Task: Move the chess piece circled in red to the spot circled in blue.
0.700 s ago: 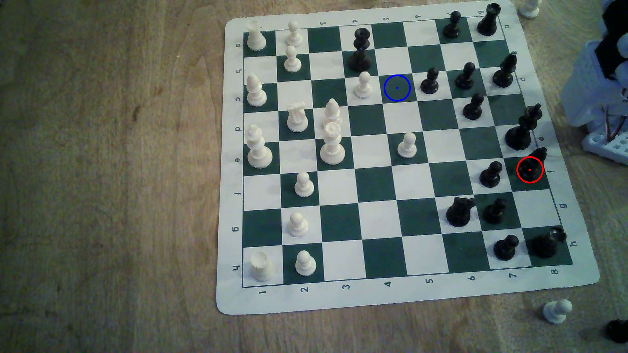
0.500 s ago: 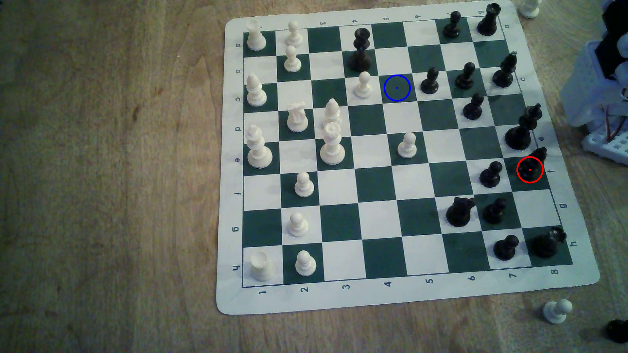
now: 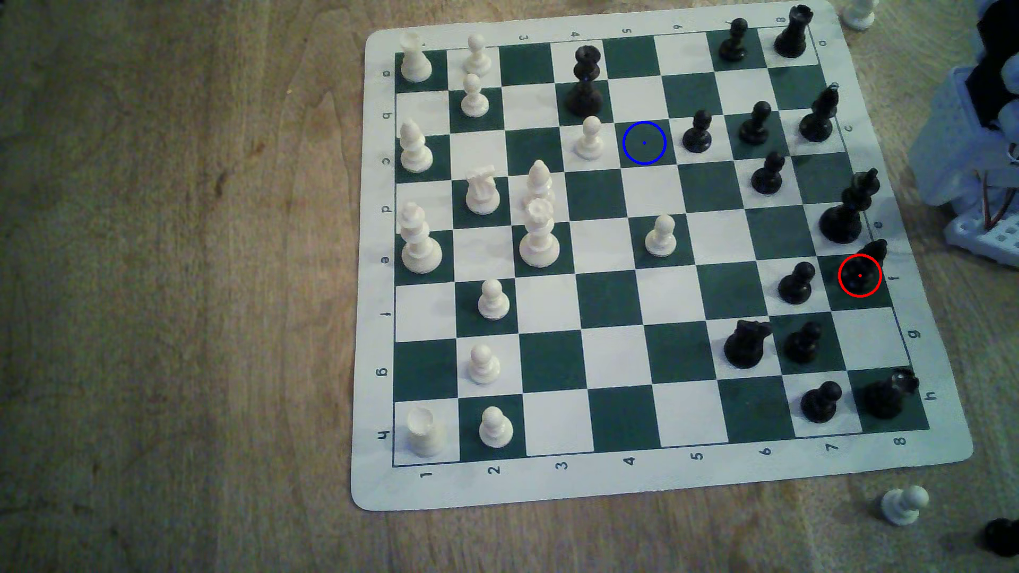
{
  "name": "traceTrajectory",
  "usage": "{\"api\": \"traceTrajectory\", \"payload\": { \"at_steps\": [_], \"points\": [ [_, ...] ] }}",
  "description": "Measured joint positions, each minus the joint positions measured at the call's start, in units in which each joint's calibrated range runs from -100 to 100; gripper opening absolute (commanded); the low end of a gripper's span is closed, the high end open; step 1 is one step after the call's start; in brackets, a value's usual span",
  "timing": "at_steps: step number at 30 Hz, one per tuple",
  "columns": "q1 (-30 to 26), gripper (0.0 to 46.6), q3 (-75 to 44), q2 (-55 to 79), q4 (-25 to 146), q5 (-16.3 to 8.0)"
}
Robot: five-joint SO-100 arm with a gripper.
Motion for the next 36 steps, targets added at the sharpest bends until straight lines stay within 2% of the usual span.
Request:
{"api": "traceTrajectory", "payload": {
  "at_steps": [13, 16, 19, 25, 29, 31, 32, 33, 36],
  "points": [
    [0.0, 0.2, 0.0, 0.0, 0.0, 0.0],
    [0.0, 0.2, 0.0, 0.0, 0.0, -2.5],
    [0.0, 0.2, 0.0, 0.0, 0.0, -6.3],
    [0.1, 0.2, 0.0, 0.0, 4.2, -6.6],
    [0.2, 0.2, 0.0, 0.0, 15.5, -6.6],
    [0.2, 0.2, 0.0, 0.0, 19.8, -5.3],
    [0.2, 0.6, 0.0, 0.0, 26.7, -2.2],
    [0.2, 0.7, 0.0, 0.0, 31.5, -0.3],
    [0.1, 2.3, 0.0, 0.0, 48.4, 2.0]
  ]
}}
